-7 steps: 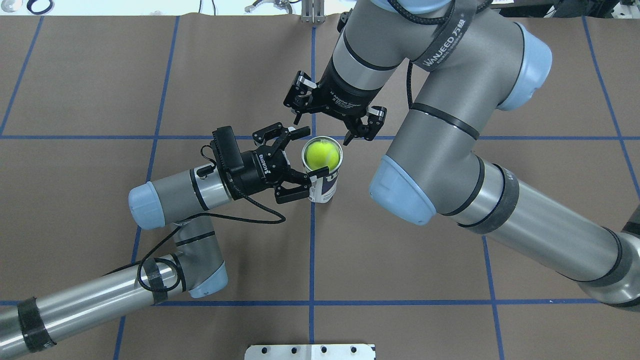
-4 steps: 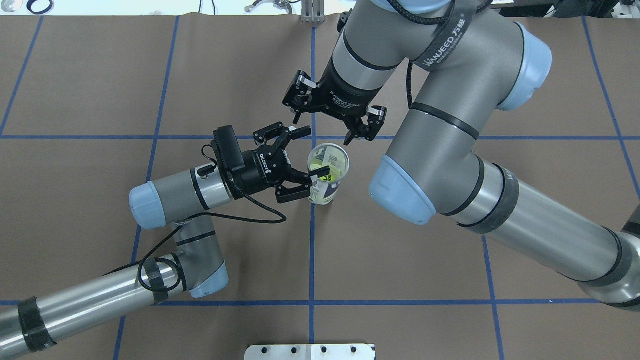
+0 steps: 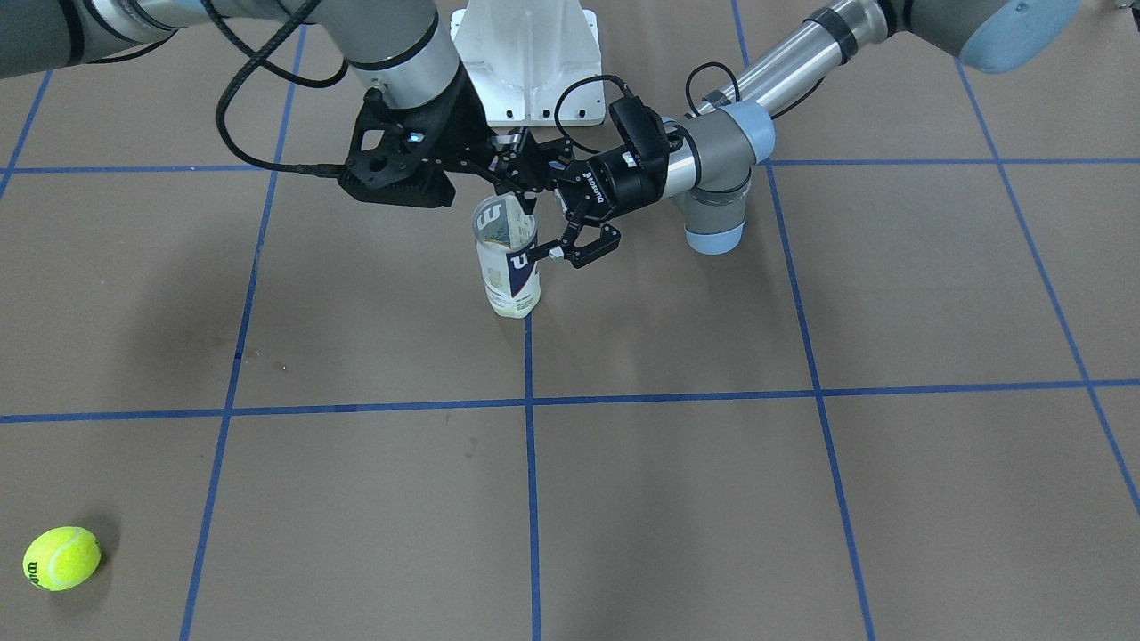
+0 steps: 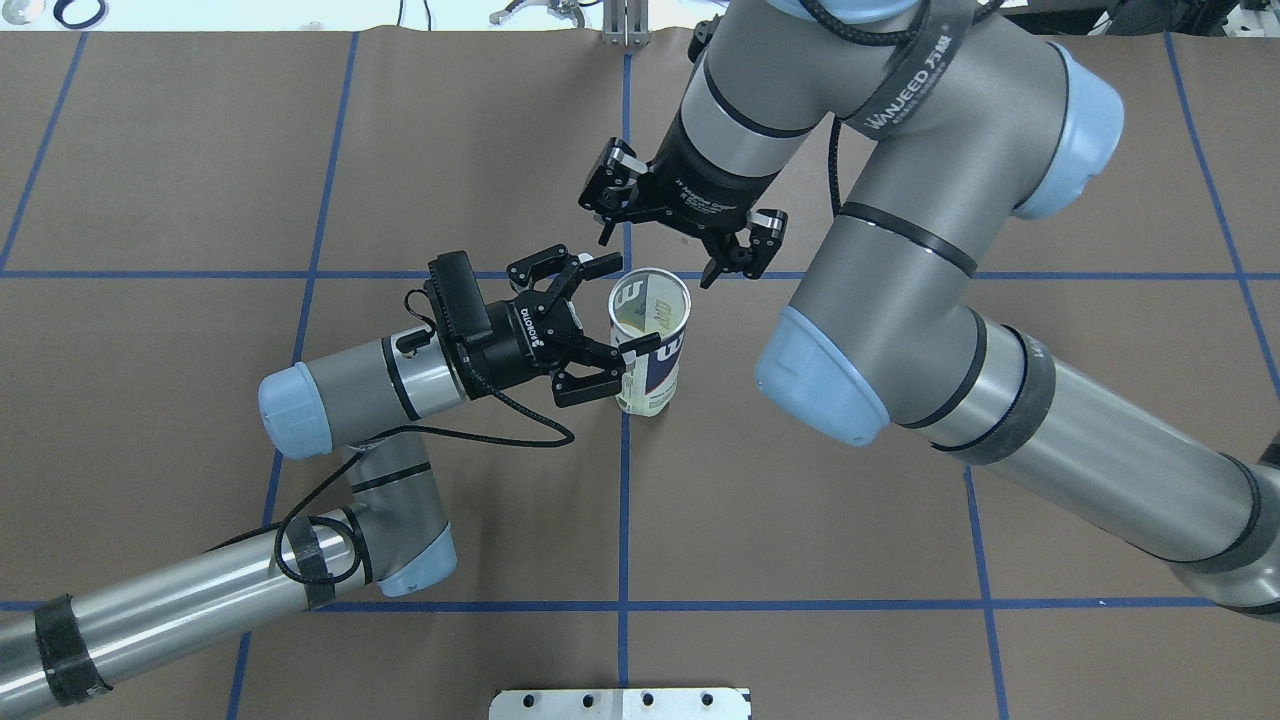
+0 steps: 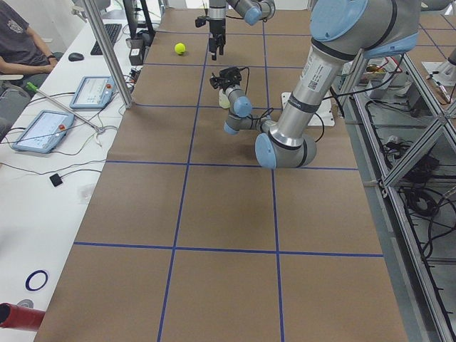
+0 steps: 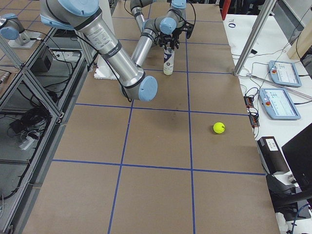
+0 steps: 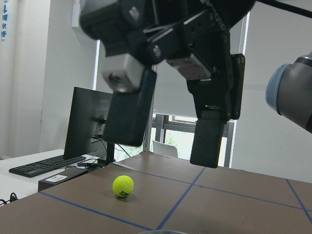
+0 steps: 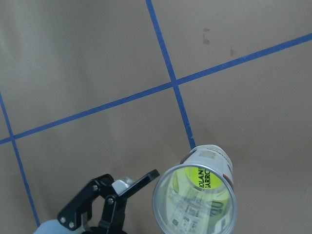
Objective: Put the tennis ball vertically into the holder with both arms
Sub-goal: 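Move the right gripper away toward the other tennis ball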
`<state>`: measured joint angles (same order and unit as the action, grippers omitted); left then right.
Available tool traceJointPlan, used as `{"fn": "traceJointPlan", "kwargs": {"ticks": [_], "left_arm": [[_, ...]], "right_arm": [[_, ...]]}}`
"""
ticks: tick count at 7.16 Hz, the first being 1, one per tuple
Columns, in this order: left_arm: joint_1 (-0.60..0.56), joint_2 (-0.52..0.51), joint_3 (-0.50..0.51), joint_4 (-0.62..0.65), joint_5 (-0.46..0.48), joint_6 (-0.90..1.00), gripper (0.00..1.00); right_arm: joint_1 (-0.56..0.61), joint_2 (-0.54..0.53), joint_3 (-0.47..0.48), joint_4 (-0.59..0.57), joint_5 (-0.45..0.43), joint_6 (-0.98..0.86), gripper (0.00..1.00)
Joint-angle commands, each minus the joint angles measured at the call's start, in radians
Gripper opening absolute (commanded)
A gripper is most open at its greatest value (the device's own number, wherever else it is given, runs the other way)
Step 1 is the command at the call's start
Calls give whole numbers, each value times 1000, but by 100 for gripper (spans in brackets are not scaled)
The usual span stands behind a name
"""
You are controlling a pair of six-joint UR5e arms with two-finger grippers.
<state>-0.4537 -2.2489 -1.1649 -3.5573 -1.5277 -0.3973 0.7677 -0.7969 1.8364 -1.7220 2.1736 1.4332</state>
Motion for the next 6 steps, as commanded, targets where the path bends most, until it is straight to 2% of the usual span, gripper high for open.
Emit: {"fn": "traceJointPlan", "kwargs": {"ticks": [1, 3, 5, 6], "left_arm": [[1, 3, 1, 0, 0, 0, 100], [1, 2, -1, 0, 0, 0, 100], [1, -1, -2, 0, 0, 0, 100], [1, -3, -9, 0, 0, -2, 100]], "right_arm": [[85, -97, 26, -1, 26, -109, 99], [152, -157, 27, -2, 64, -215, 99], [179, -202, 21, -2, 68, -298, 99], [209, -240, 11, -4, 63, -397, 99]]}}
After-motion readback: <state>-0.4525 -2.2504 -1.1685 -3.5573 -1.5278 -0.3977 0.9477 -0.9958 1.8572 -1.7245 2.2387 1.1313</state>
